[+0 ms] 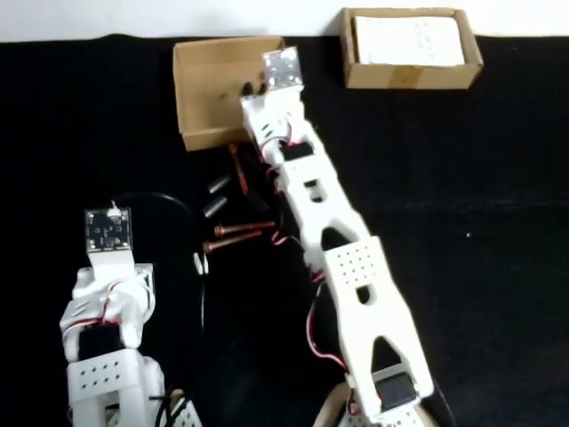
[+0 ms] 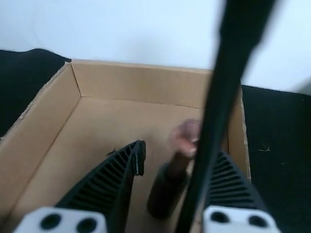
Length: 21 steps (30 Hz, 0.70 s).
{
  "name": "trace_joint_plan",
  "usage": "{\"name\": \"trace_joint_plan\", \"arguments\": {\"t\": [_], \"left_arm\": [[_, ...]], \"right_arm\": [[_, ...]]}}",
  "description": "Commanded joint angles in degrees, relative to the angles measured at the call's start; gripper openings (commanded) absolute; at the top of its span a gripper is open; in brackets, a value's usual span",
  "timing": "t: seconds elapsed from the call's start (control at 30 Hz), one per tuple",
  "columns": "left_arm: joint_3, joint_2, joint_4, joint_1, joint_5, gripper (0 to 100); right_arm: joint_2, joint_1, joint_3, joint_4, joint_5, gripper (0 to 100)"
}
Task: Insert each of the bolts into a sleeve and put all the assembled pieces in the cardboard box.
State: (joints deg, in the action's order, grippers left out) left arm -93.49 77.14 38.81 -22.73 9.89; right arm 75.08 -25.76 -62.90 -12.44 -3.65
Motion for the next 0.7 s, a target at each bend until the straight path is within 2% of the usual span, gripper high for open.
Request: {"name": "trace_joint_plan", "arguments": {"t": [0.0,0.13,0.3,0.53,0.6,0.67], "left_arm": [[0.31,0.40,-0.88,-0.66,-0.18,21],[0.84,0.31,-0.79,-1.80,-0.26,21],[2.51,0.13,1.14,-3.30,-2.73,21],[4.97,-1.19,5.01,-3.47,-2.73,21],[7.08,-5.23,5.19,-3.38,-2.73,21],[10.59,-12.35,5.01,-3.30,-2.64,21]], "right_arm": [[0.13,-0.13,-10.15,-4.79,0.35,20.2],[0.04,-0.75,-22.02,-18.33,0.18,20.2],[-0.75,-1.80,-39.96,-46.73,0.18,20.2],[-14.02,-4.35,-36.88,-80.31,0.53,20.2],[-15.87,-5.76,-35.65,-86.99,2.55,20.2],[-16.66,-6.55,-33.27,-88.48,3.87,20.2]]}}
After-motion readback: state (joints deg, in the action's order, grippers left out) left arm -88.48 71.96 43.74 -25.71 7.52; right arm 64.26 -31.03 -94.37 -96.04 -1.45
